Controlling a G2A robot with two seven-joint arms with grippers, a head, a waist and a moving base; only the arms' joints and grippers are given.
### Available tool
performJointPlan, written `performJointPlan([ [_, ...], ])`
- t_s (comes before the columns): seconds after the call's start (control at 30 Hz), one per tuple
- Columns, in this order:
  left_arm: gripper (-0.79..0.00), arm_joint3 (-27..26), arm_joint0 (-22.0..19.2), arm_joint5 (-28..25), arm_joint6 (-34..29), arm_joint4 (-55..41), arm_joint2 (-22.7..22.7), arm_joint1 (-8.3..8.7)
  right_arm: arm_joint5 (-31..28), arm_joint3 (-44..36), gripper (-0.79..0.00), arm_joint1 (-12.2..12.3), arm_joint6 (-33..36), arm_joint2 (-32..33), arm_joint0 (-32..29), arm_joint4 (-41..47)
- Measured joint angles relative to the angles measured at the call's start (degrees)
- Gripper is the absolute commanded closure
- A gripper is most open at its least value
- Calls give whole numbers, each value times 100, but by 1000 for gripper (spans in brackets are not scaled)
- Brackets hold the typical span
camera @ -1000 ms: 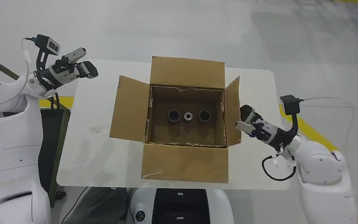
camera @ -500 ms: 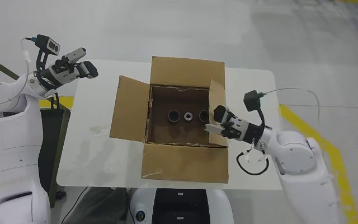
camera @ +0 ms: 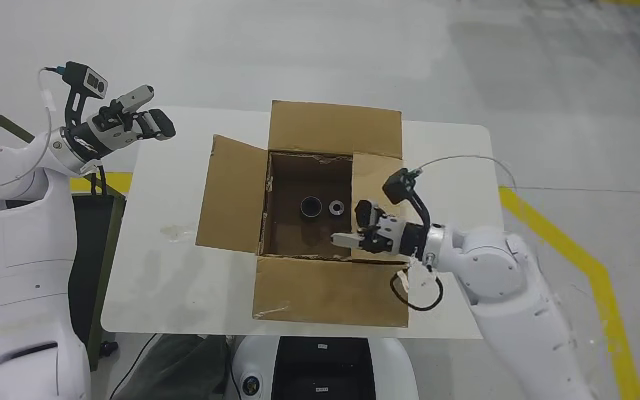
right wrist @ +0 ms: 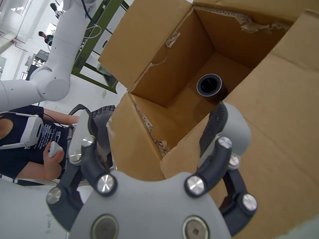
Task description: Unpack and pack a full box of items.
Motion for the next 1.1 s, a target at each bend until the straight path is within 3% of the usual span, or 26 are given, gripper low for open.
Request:
performJointPlan([
  [0.53,-785,0,0,0,0,0,0,0,-34,-46,-785,82,-109,98,-35,40],
  [1.1,-785,0,0,0,0,0,0,0,-367,-348,-785,336,-736,2041,-1088,775],
])
